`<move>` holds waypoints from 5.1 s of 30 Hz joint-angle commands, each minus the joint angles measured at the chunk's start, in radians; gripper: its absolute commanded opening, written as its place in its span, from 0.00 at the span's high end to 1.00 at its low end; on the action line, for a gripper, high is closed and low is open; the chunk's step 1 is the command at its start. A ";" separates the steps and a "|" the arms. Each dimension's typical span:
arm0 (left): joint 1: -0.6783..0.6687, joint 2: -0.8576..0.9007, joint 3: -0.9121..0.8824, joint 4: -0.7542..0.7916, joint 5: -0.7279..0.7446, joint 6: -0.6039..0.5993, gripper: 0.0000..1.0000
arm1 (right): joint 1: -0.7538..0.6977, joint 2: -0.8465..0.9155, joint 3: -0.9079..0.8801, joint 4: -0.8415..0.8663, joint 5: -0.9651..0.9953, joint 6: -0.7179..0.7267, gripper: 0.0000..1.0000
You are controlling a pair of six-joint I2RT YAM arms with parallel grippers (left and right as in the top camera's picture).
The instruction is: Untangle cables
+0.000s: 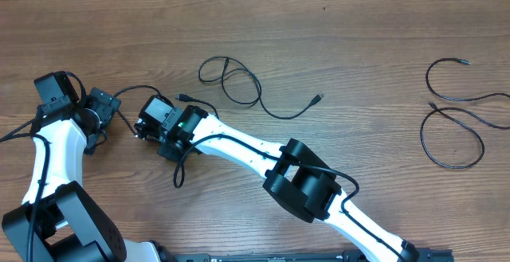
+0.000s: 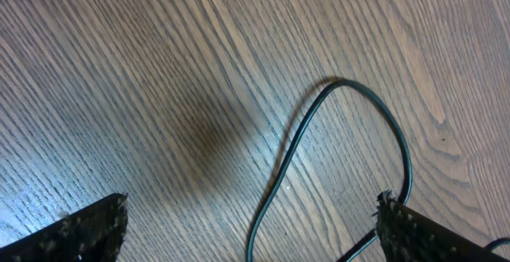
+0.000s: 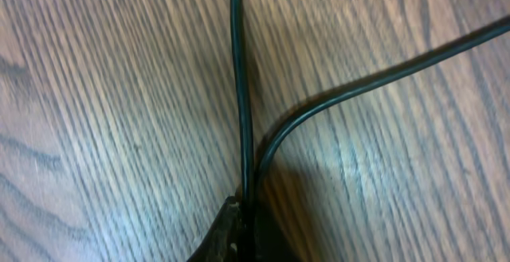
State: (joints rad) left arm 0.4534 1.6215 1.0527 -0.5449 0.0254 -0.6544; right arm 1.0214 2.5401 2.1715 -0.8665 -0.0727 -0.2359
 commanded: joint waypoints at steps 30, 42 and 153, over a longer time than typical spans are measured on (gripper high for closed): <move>0.005 0.000 0.014 0.004 -0.007 -0.007 0.01 | -0.017 -0.440 -0.003 -0.068 0.426 -0.003 0.96; 0.004 0.000 0.014 0.003 -0.007 -0.007 0.00 | -0.060 -0.435 -0.080 -0.218 0.257 0.352 0.96; 0.005 0.000 0.014 0.002 -0.007 -0.007 0.00 | -0.103 -0.316 -0.634 0.311 -0.327 0.148 0.29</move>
State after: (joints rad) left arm 0.4534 1.6215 1.0527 -0.5453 0.0254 -0.6544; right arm 0.8913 2.2044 1.5467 -0.5564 -0.4717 -0.0498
